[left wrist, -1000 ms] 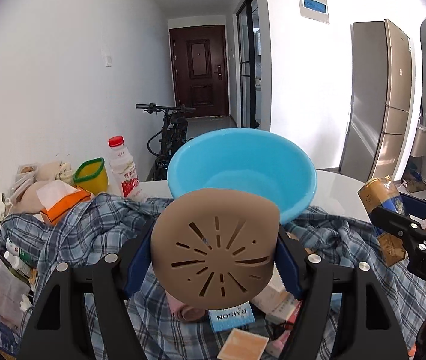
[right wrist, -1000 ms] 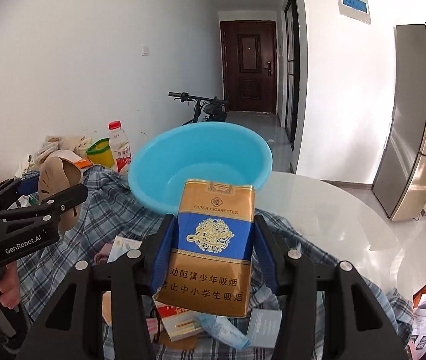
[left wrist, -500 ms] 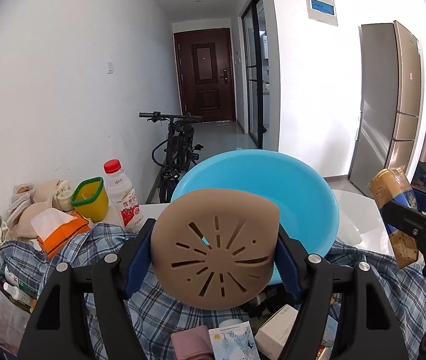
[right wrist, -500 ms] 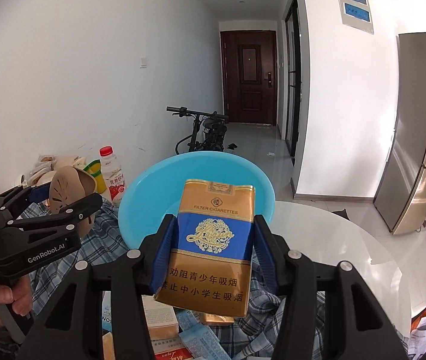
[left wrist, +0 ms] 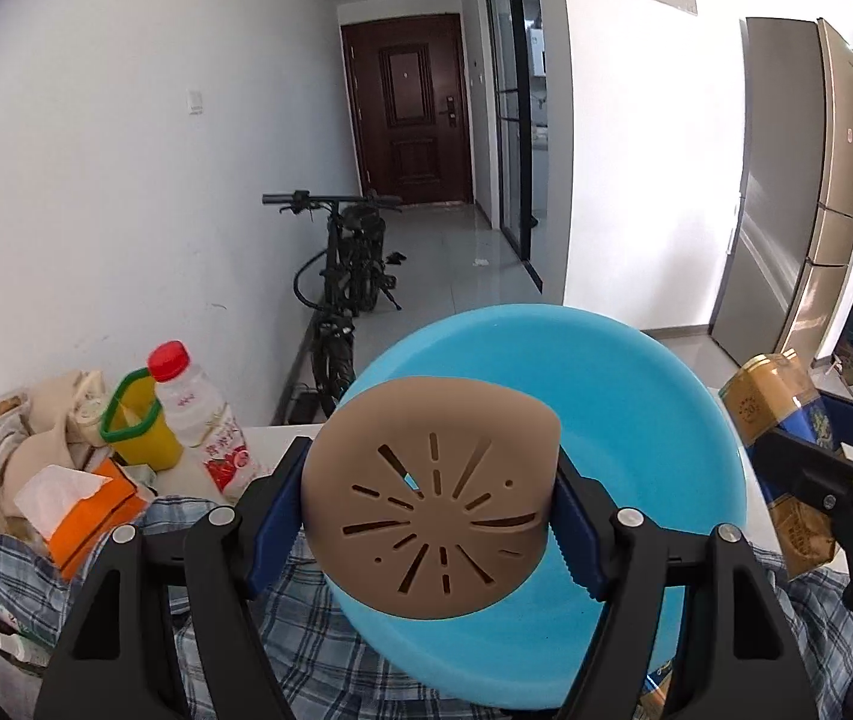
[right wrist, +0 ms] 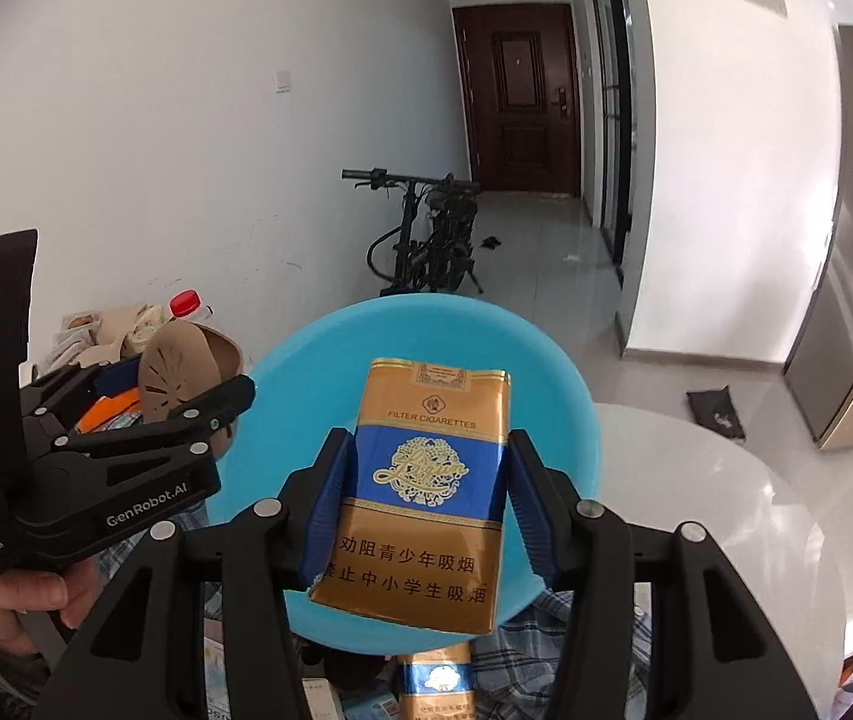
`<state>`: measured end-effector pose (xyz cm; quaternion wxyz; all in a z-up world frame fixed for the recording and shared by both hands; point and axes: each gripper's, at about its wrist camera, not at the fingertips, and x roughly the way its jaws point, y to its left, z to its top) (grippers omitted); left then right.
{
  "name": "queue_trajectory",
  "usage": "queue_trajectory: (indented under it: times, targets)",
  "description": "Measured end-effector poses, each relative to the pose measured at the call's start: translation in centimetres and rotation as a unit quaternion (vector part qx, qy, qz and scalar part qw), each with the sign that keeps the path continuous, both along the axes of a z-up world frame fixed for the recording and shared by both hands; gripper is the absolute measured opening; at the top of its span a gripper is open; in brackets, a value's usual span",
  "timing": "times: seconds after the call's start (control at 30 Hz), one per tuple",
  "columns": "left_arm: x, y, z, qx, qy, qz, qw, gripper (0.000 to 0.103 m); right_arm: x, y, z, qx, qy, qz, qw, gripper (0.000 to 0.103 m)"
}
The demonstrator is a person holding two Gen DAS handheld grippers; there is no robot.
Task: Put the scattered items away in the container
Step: 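Lift the tan lid and gold pack and carry both over the blue basin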
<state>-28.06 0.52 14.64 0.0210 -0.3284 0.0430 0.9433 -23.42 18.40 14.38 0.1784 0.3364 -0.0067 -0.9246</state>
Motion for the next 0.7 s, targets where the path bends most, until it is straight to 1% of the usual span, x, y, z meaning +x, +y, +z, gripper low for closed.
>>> queue_trajectory:
  times: [0.1,0.27,0.4,0.5,0.6,0.7]
  targets:
    - [-3.1,0.3,-0.6,0.009,-0.031,-0.007,0.9994,0.075,-2.8,0.3,-0.5,0.0,-0.024,0.004,1.0,0.05]
    - [-7.2,1.8,-2.0,-0.005,-0.061,-0.009,0.9981,0.075,-6.7,0.6,-1.4,0.01,-0.052,0.005,0.999,0.05]
    - [-10.6,2.9,-3.8,-0.005,-0.098,-0.016,0.995,0.075,-9.5,0.7,-2.8,0.012,-0.086,0.012,0.996,0.05]
    - [-12.3,3.3,-5.1,-0.014,-0.112,-0.011,0.9936,0.075,-10.1,1.2,-3.5,0.0,-0.099,0.02,0.995,0.05]
    - [-13.9,4.0,-6.4,-0.014,-0.135,-0.018,0.9906,0.075,-10.2,1.4,-4.0,0.02,-0.093,0.016,0.995,0.05]
    - [-15.4,4.7,-7.8,-0.01,-0.167,-0.026,0.9856,0.075,-10.4,1.8,-4.2,0.024,-0.095,0.011,0.995,0.05]
